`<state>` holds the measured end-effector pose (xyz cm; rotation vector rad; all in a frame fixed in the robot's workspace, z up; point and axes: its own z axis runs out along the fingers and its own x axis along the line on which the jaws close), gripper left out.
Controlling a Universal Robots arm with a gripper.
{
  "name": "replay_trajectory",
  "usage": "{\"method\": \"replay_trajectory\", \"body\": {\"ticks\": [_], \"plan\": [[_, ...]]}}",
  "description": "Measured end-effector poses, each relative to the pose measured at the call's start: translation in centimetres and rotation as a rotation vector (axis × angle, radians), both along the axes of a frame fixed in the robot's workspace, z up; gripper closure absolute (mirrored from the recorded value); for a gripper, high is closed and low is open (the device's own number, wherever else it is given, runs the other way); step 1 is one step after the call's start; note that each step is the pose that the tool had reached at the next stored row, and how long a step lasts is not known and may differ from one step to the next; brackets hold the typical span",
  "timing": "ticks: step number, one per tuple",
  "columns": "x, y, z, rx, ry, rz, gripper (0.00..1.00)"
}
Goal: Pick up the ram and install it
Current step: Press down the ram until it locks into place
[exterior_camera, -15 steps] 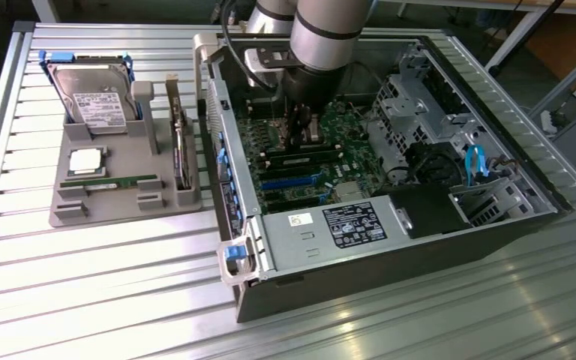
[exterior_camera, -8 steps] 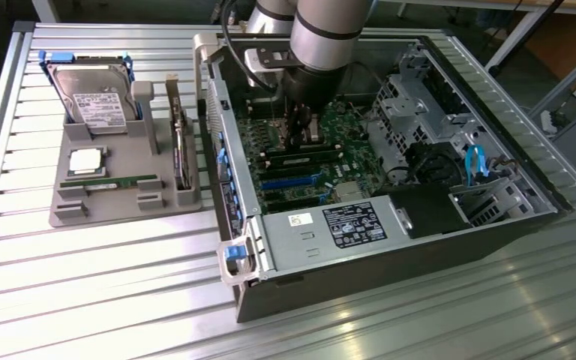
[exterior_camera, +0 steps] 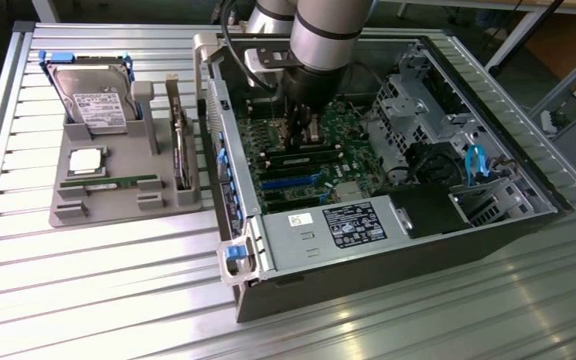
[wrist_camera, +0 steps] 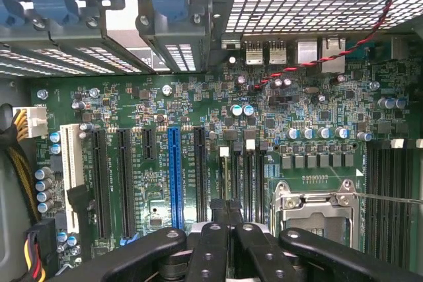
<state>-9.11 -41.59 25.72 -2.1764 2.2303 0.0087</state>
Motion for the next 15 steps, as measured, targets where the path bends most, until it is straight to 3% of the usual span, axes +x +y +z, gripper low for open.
{"method": "replay_trajectory", "body": {"ticks": [8, 11, 15], "plan": [[-0.3, 0.00, -0.53, 0.0001, -0.0001, 0.000, 0.91], [-1.8, 0.00, -0.58, 0.0001, -0.0015, 0.000, 0.91], [-1.8, 0.00, -0.83, 0.0002, -0.0015, 0.000, 0.91]]}}
